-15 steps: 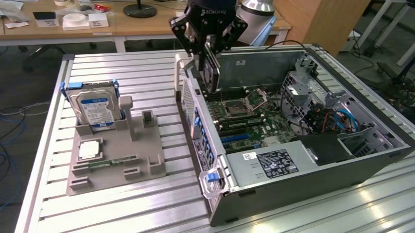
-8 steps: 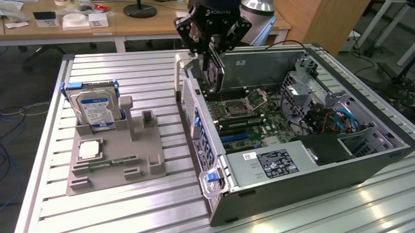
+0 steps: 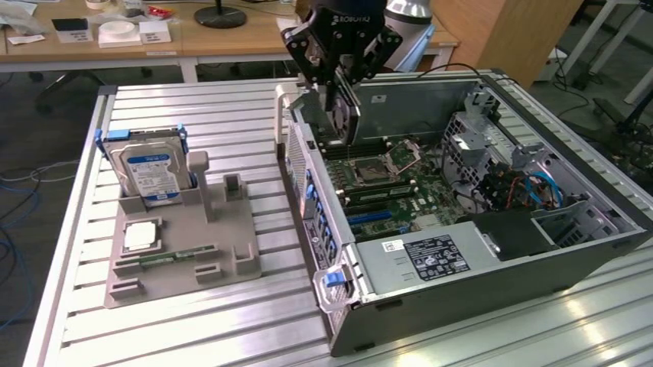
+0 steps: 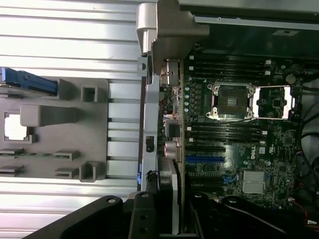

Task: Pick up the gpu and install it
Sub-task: 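Pick up the gpu and move the gpu toward the slot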

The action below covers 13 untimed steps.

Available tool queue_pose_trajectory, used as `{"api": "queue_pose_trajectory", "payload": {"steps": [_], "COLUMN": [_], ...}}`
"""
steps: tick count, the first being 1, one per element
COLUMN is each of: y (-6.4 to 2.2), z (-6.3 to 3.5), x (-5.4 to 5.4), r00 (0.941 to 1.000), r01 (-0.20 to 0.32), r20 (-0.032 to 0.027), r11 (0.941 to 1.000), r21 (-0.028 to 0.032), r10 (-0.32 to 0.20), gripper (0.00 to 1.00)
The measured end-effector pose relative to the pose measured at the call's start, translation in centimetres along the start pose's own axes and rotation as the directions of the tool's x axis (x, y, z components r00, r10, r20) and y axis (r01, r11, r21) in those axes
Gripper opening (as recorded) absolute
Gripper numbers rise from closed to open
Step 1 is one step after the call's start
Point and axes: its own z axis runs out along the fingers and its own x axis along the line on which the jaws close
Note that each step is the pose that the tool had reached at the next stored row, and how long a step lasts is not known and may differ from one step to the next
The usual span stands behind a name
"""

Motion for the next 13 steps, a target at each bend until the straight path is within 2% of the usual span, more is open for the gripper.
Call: {"api": "queue_pose_trajectory", "payload": {"steps": [13], "y": [-0.02], "z": [0.03], "x": [-0.87], "r00": [1.0000], "r01": [0.005], "r20": [-0.0002], "r11": [1.0000], "r21": [-0.0001], "r10": [-0.005], "gripper": [0.28]}}
